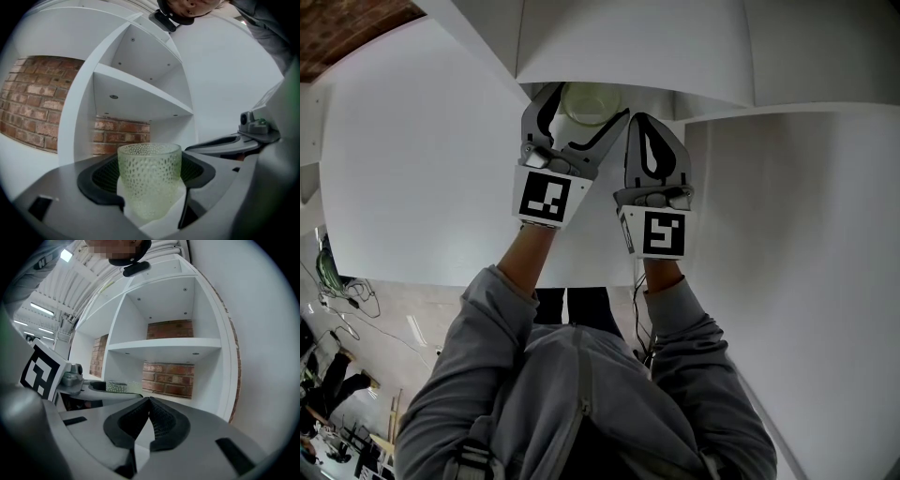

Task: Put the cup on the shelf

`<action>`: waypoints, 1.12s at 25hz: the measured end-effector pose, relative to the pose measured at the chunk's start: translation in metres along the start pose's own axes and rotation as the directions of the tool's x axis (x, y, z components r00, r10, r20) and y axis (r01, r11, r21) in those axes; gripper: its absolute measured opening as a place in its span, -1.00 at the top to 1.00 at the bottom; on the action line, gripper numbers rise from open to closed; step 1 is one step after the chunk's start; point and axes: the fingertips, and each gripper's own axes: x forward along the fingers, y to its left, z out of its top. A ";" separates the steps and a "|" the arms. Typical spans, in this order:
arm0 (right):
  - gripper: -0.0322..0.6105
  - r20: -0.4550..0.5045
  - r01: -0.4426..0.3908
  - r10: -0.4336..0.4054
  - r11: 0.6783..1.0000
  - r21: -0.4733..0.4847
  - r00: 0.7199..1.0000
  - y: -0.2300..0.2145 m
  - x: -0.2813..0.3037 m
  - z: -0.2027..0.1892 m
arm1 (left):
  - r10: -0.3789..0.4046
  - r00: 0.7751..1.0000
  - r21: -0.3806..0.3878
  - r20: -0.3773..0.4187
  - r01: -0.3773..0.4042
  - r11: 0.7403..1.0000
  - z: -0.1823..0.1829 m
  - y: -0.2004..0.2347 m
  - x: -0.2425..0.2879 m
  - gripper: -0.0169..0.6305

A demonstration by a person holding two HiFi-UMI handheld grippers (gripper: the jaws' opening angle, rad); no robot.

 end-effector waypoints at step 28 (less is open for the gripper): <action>0.82 -0.061 0.017 -0.015 1.000 0.021 0.998 -0.025 0.023 -0.037 | 0.061 0.992 0.038 -0.106 -0.058 0.998 -0.053 0.015 0.041 -0.22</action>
